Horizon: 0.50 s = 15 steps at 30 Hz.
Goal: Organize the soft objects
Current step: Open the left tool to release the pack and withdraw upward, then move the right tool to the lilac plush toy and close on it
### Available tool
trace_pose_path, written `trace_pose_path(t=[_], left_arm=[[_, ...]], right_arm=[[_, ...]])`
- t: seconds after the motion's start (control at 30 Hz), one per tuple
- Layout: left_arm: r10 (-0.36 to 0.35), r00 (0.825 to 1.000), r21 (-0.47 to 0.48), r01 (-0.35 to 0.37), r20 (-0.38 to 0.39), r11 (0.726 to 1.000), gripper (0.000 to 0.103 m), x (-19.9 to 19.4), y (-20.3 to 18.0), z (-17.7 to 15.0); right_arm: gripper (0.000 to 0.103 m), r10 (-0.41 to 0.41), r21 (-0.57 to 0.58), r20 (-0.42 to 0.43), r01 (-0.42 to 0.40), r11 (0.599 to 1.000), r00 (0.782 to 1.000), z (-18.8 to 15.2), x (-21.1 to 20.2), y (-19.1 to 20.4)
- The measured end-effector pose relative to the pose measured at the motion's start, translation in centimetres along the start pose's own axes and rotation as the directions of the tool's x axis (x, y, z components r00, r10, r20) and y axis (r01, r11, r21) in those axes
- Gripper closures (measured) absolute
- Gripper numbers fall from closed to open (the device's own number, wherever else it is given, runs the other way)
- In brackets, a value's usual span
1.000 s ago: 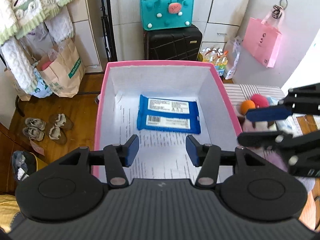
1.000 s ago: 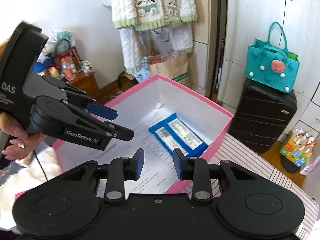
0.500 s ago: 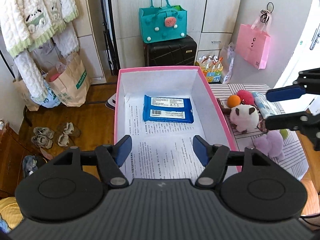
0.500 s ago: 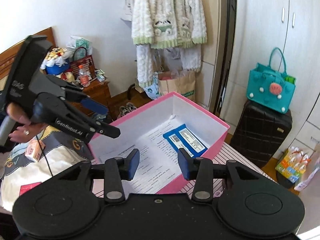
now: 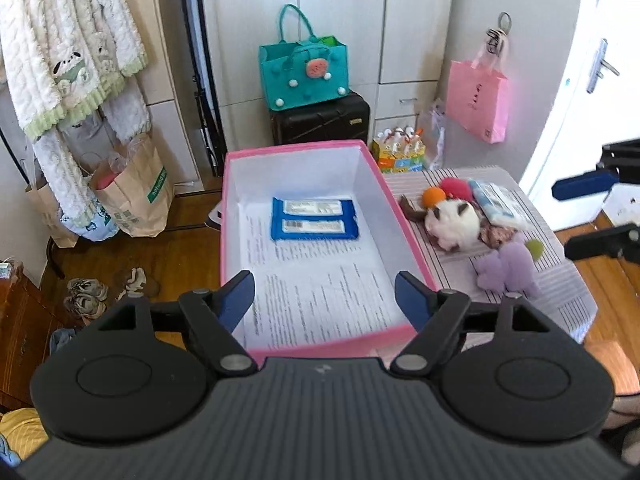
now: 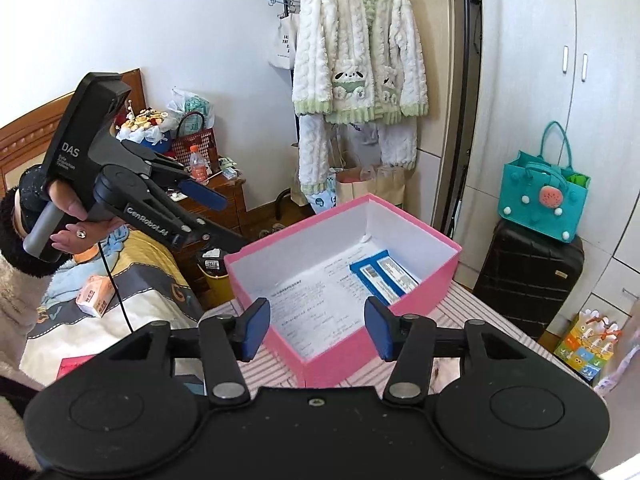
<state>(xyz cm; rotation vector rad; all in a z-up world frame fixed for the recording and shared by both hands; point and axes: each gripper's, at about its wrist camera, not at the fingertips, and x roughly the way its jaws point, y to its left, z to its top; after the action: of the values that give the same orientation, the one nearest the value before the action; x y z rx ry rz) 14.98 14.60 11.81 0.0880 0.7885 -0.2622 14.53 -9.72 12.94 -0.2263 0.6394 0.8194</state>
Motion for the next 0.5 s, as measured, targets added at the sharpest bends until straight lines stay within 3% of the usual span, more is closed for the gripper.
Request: trace_pose_path(t=[0.17,0.23,0.4,0.5], left_arm=[[0.000,1.000,0.009,0.000,0.014,1.000,0.022,-1.4,-1.7,-1.9],[0.001,0.999,-0.003,-0.001,0.038,1.000,0.019,-2.4,-2.5,-2.8],[0.041,0.996,0.020,-0.042,0.076,0.999,0.013,-3.6,-4.7,-4.2],[0.026,0.997,0.039,-0.030,0.078,0.999,0.011,-3.7,-5.9,-5.1]], right_arm=[[0.040,-0.021,0.006,0.000,0.021,1.000,1.000,-2.1,-1.4,0.3],[0.032,-0.032,0.003,0.003,0.032,0.999,0.999,-3.0,-1.9,0.4],[0.031,-0.061,0.034,-0.002,0.061,0.998,0.998,-5.3,-2.8,0.0],[0.030,-0.065,0.054,-0.004,0.065,0.996,0.998,-6.8,-3.0,-0.4]])
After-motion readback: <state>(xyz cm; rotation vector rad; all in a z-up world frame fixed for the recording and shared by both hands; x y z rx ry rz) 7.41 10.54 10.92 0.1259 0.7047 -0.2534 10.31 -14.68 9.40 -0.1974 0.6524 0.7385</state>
